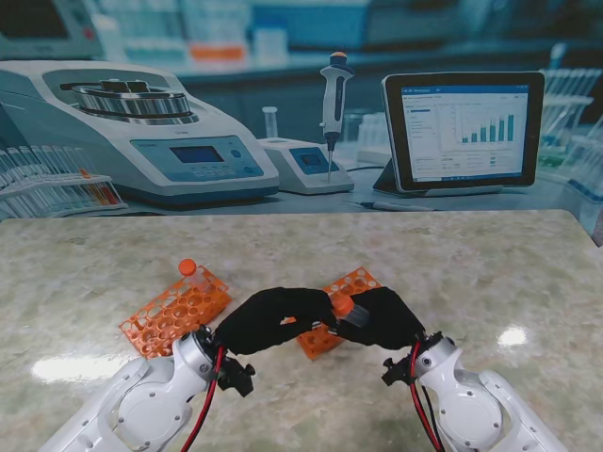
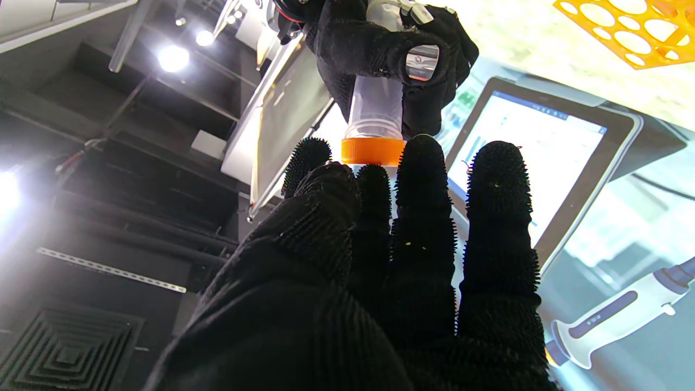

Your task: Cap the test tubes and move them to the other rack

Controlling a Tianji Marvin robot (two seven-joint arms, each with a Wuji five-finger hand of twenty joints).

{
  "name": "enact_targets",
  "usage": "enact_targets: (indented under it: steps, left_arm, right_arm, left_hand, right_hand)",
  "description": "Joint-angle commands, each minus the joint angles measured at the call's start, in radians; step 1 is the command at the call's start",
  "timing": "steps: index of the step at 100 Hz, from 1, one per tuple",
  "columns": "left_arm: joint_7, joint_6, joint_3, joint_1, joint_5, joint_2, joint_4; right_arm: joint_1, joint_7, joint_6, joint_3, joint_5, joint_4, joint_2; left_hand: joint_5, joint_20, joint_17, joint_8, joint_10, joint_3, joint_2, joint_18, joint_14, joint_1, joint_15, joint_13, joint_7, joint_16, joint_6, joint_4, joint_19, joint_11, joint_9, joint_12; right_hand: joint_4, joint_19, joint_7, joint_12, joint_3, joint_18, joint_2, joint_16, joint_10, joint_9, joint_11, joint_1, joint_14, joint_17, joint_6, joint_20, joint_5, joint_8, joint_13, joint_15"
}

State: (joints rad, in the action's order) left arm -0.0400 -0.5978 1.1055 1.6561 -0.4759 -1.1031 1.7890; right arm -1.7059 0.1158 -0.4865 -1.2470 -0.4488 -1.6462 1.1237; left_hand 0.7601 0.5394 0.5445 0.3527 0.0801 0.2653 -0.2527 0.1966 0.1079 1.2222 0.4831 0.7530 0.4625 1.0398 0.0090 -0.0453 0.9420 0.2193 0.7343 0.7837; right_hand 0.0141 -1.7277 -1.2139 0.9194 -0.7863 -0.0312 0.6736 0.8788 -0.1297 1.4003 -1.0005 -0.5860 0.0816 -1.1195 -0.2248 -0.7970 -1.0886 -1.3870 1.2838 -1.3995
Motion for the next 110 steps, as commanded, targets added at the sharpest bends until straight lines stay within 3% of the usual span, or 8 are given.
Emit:
enact_targets:
  steps: [1,34,52,68,86,95,110]
  left_arm:
    - [-0.002,-0.001,-0.005,-0.002,0.007,-0.004,0.004]
    - [-0.026,-0.008,-0.022,-0.021,0.020,-0.013,-0.001]
    - [-0.036,0.001,-0.023,-0.034,0.012,-0.015,0.003]
    - [-0.033,0.020,-0.023,-0.047,0.009,-0.016,0.000]
    - [-0.015,0.051,-0.028,-0.065,0.012,-0.013,-0.008]
    - [0.001,0.071,-0.038,-0.082,0.028,-0.012,-0.021]
    - [0.025,0.090,-0.056,-0.106,0.072,-0.012,-0.046]
  right_arm:
    - [-0.006,0.000,-0.001,0.001,0.000,-0.005,0.005]
    - [-0.007,-0.001,-0.003,-0.001,0.002,-0.006,0.005]
    - [-0.009,-0.002,-0.005,-0.003,0.002,-0.007,0.005]
    - [-0.010,-0.002,-0.007,-0.004,0.001,-0.008,0.004]
    - [-0.012,-0.003,-0.012,-0.004,0.000,-0.009,0.004]
    - [-0.013,-0.003,-0.016,-0.005,-0.001,-0.010,0.004]
    - [-0.015,-0.004,-0.019,-0.007,-0.003,-0.011,0.003]
  left_hand:
    - [-0.027,0.039,-0.015,0.010,-0.012,-0.021,0.050,0.012,-0.036,0.026,0.015,-0.035,-0.021,-0.020,-0.044,0.036,-0.014,0.001,-0.012,-0.029]
    - [-0.058,0.045,-0.039,0.025,-0.012,-0.089,0.048,0.020,-0.039,0.013,0.038,-0.062,-0.010,-0.090,-0.101,0.046,-0.011,-0.001,-0.043,-0.091]
    - [-0.077,0.050,-0.079,0.012,-0.019,-0.135,0.000,0.028,-0.035,-0.038,0.032,-0.113,-0.040,-0.207,-0.053,0.052,-0.028,0.013,-0.078,-0.248]
    - [-0.097,0.058,-0.192,0.036,-0.027,-0.175,-0.012,0.094,0.004,-0.140,-0.105,-0.182,-0.068,-0.322,-0.028,0.048,-0.090,0.001,-0.119,-0.300]
    - [-0.115,-0.031,-0.418,0.029,-0.031,-0.182,-0.013,0.164,0.048,-0.251,-0.293,-0.303,-0.114,-0.517,-0.007,0.039,-0.296,-0.046,-0.165,-0.360]
    - [-0.128,-0.087,-0.458,0.012,-0.028,-0.173,-0.024,0.179,0.063,-0.276,-0.333,-0.331,-0.129,-0.577,0.016,0.034,-0.359,-0.064,-0.187,-0.389]
    - [-0.152,-0.131,-0.477,-0.003,-0.023,-0.190,-0.030,0.189,0.076,-0.328,-0.364,-0.363,-0.157,-0.631,0.039,0.024,-0.400,-0.087,-0.218,-0.423]
  right_hand:
    - [-0.019,-0.279,-0.057,0.014,0.010,0.086,-0.029,0.072,-0.004,0.040,0.002,-0.050,0.090,-0.081,-0.031,-0.038,-0.010,-0.030,0.038,-0.210]
    - [-0.019,-0.279,-0.057,0.014,0.011,0.086,-0.030,0.072,-0.002,0.040,0.001,-0.047,0.090,-0.081,-0.032,-0.038,-0.010,-0.030,0.038,-0.210]
    - [-0.019,-0.279,-0.057,0.015,0.010,0.086,-0.029,0.072,-0.004,0.040,0.001,-0.049,0.090,-0.081,-0.031,-0.038,-0.010,-0.030,0.038,-0.210]
    - [-0.019,-0.279,-0.057,0.014,0.010,0.086,-0.028,0.072,-0.004,0.040,0.001,-0.049,0.090,-0.081,-0.031,-0.038,-0.010,-0.030,0.038,-0.210]
    - [-0.019,-0.279,-0.057,0.015,0.010,0.086,-0.028,0.072,-0.004,0.040,0.001,-0.049,0.090,-0.081,-0.031,-0.038,-0.010,-0.030,0.038,-0.210]
    - [-0.019,-0.279,-0.057,0.014,0.010,0.086,-0.027,0.072,-0.003,0.040,0.001,-0.049,0.090,-0.081,-0.031,-0.038,-0.010,-0.030,0.038,-0.210]
    - [-0.019,-0.279,-0.057,0.015,0.010,0.086,-0.028,0.072,-0.004,0.040,0.000,-0.049,0.090,-0.081,-0.032,-0.038,-0.010,-0.030,0.038,-0.210]
